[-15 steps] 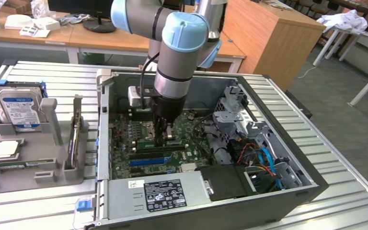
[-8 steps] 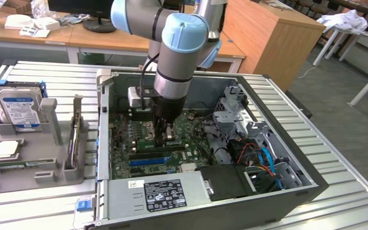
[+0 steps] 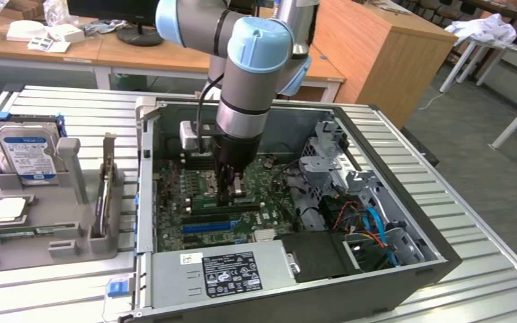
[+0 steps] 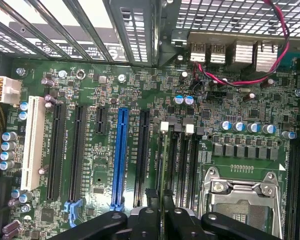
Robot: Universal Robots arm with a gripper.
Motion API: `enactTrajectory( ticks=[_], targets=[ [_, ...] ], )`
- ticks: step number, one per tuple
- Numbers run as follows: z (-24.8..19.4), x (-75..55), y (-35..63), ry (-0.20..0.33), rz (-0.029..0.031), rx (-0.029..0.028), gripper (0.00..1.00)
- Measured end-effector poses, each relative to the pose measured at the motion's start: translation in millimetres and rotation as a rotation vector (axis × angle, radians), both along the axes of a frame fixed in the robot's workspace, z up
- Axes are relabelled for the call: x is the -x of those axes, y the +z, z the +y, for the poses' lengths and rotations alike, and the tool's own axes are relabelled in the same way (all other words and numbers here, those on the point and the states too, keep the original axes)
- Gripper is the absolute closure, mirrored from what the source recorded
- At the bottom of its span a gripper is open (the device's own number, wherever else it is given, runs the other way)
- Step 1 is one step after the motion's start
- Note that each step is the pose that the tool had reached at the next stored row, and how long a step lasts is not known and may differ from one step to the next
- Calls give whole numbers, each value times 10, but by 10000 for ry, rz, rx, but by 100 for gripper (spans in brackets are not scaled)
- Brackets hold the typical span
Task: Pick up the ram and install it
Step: 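Insert the ram into the slot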
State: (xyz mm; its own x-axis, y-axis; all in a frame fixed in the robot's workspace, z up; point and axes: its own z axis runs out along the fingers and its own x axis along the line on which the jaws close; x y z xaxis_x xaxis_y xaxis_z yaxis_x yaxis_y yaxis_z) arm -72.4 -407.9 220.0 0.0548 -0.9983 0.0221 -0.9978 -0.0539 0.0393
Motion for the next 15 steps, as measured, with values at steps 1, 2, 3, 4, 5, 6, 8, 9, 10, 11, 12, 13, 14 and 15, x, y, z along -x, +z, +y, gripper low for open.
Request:
enactTrajectory(
  ticks=[1,2,3,4,5,6,8,9,10,11,12,13,14,15],
  targets=[
    [0,0,0,0,0,0,87],
    [0,0,0,0,0,0,87],
    [0,0,0,1,0,0,87],
    [0,0,0,1,1,3,87],
    [0,0,0,0,2,4,87],
    [0,0,0,0,2,4,87],
    [0,0,0,0,3,4,87],
    [0,0,0,0,3,3,87],
    [0,0,0,1,3,4,87],
    [0,0,0,0,3,3,87],
    [0,0,0,0,3,3,87],
    [0,0,0,0,11,4,87],
    [1,-2,0,3,64,3,87],
    [1,-3,1,6,135,3,87]
  ],
)
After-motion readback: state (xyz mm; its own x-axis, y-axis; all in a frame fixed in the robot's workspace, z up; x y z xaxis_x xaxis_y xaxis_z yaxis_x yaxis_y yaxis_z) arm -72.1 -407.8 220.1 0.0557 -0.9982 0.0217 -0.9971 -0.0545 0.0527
